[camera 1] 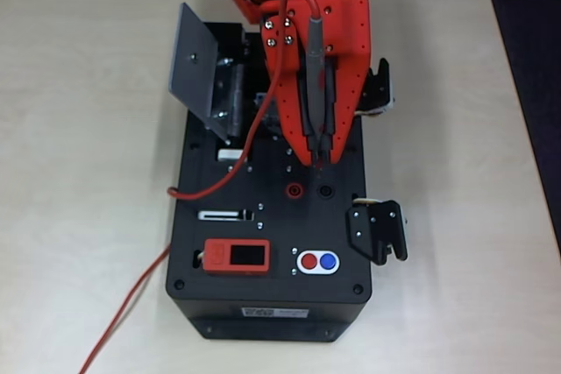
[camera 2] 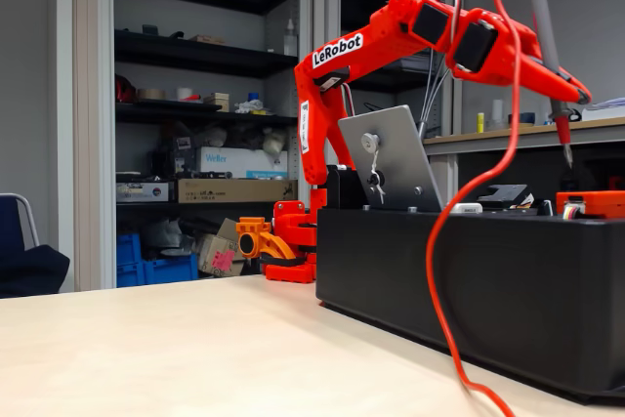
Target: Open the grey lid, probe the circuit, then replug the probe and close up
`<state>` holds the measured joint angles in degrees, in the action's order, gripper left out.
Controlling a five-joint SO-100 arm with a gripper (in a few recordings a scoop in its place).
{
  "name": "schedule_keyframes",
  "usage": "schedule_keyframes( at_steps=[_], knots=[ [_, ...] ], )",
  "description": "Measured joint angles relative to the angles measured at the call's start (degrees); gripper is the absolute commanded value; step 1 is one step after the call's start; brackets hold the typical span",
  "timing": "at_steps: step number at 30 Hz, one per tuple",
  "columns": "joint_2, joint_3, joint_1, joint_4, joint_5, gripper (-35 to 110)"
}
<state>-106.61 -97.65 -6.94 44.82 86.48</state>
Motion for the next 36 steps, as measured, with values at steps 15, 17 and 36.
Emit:
schedule_keyframes(
  at_steps=[15,17,36],
  knots=[
    [0.9,-2.7,-1.0,-3.8,1.1,0],
    [0.9,-3.7,-1.3,-4.7,1.9,0],
    [1.9,-7.5,-2.1,-8.0,1.8,0]
  ],
)
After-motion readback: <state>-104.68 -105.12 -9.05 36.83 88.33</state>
